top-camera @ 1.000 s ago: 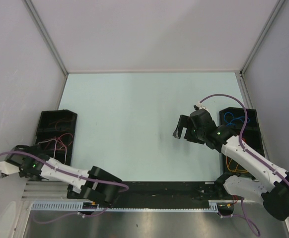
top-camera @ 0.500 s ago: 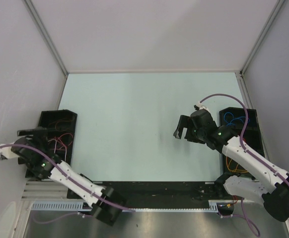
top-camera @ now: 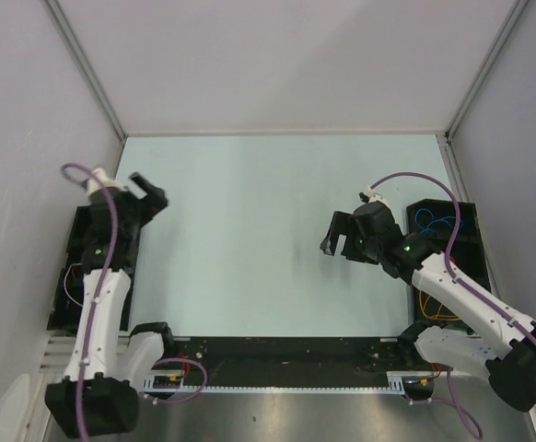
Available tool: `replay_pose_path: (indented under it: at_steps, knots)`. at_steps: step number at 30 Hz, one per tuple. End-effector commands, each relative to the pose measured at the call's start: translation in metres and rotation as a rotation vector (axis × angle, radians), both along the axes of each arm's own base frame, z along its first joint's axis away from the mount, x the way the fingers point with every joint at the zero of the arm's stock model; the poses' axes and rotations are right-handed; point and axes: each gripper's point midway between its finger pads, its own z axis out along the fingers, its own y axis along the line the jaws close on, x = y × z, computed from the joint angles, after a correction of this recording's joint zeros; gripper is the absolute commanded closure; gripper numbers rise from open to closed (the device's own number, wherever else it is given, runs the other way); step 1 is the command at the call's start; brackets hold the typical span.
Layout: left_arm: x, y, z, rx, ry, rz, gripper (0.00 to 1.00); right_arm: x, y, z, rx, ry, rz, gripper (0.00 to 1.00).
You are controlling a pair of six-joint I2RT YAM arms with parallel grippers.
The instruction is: Untangle the cables
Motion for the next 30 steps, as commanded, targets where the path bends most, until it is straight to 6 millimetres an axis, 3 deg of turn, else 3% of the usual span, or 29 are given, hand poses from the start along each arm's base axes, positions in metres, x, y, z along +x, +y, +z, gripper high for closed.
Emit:
replay_pose_path:
  at_steps: [1, 2, 4, 6, 7, 8, 9, 10, 12, 16, 19, 25, 27, 30]
  knots:
    - [0.020, -0.037, 0.009, 0.298, 0.015, -0.125, 0.00, 0.014, 0.012, 0.014, 0.046, -0.057, -0.005, 0.00]
    - [0.020, -0.036, 0.001, 0.322, 0.039, -0.123, 0.00, 0.016, 0.015, 0.016, 0.061, -0.064, 0.001, 0.00]
    - [0.012, -0.016, -0.022, 0.348, 0.116, -0.014, 0.00, 0.015, 0.021, 0.017, 0.077, -0.062, 0.027, 0.00]
    - [0.007, -0.014, -0.038, 0.357, 0.135, -0.012, 0.00, 0.015, 0.024, 0.019, 0.078, -0.077, 0.050, 0.00]
    - [0.013, -0.019, -0.028, 0.371, 0.063, -0.046, 0.00, 0.015, 0.024, 0.021, 0.067, -0.092, 0.066, 0.00]
    - [0.015, -0.024, -0.030, 0.396, 0.042, -0.085, 0.00, 0.013, 0.025, 0.020, 0.061, -0.102, 0.078, 0.00]
    - [0.013, -0.025, -0.046, 0.400, 0.053, -0.099, 0.00, 0.012, 0.027, 0.019, 0.062, -0.111, 0.089, 0.00]
    - [0.017, -0.024, -0.041, 0.404, 0.004, -0.086, 0.00, 0.014, 0.030, 0.023, 0.078, -0.135, 0.103, 0.00]
    - [0.013, -0.016, -0.059, 0.424, 0.013, -0.046, 0.00, 0.009, 0.034, 0.021, 0.088, -0.149, 0.139, 0.00]
    - [0.013, 0.007, -0.064, 0.467, 0.029, 0.071, 0.00, 0.006, 0.038, 0.042, 0.145, -0.259, 0.171, 0.00]
    - [0.018, 0.013, -0.064, 0.497, 0.005, 0.091, 0.00, 0.005, 0.037, 0.043, 0.166, -0.332, 0.167, 0.00]
    - [0.040, -0.008, -0.077, 0.508, -0.080, -0.033, 0.00, -0.001, 0.029, 0.051, 0.191, -0.407, 0.156, 0.00]
    - [0.042, -0.023, -0.079, 0.483, -0.206, -0.087, 0.02, 0.003, 0.015, 0.055, 0.167, -0.434, 0.093, 0.00]
    - [0.042, -0.039, -0.104, 0.553, -0.219, -0.192, 0.00, 0.006, -0.001, 0.067, 0.157, -0.511, 0.035, 0.00]
